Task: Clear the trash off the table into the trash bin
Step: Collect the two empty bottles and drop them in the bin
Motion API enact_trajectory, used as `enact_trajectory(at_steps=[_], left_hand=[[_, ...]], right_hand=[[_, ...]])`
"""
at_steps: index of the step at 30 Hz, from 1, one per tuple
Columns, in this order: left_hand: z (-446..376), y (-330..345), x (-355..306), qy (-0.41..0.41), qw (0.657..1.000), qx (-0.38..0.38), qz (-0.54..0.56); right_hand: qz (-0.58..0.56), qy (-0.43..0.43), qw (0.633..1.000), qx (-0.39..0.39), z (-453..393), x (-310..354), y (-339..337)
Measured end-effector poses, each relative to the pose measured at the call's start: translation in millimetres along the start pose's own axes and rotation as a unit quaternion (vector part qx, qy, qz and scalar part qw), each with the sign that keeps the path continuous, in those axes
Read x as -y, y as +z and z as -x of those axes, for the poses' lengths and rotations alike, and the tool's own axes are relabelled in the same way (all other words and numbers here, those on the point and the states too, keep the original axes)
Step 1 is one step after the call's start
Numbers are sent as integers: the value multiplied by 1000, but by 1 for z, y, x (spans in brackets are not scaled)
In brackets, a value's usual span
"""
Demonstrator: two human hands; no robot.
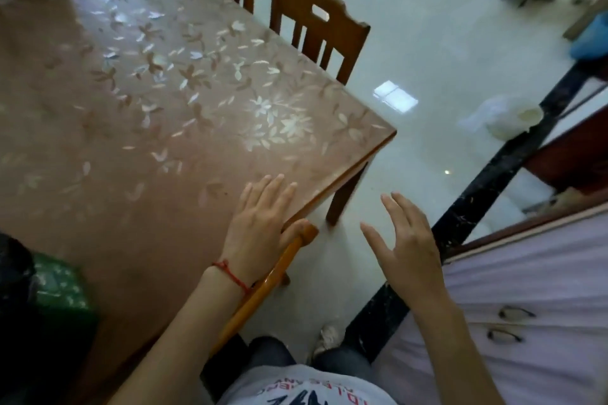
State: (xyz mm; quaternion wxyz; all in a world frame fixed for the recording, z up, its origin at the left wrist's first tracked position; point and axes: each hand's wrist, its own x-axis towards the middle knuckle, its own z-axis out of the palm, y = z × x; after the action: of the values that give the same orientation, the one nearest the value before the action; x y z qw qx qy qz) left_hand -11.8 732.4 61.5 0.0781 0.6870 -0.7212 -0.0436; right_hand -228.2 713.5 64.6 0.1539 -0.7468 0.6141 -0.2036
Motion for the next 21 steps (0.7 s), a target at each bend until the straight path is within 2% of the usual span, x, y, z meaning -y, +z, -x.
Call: enact_trajectory(at_steps=[11, 16, 21], left_hand=[[-85, 29, -129, 182, 982, 44, 32], [-116, 46, -173, 237, 968, 77, 32], [-149, 59, -212, 272, 958, 80, 40]], right_hand=[[25, 184, 979, -82, 30, -113, -56], [16, 249, 961, -116, 33, -152, -72], [15, 288, 950, -121, 23, -184, -86]])
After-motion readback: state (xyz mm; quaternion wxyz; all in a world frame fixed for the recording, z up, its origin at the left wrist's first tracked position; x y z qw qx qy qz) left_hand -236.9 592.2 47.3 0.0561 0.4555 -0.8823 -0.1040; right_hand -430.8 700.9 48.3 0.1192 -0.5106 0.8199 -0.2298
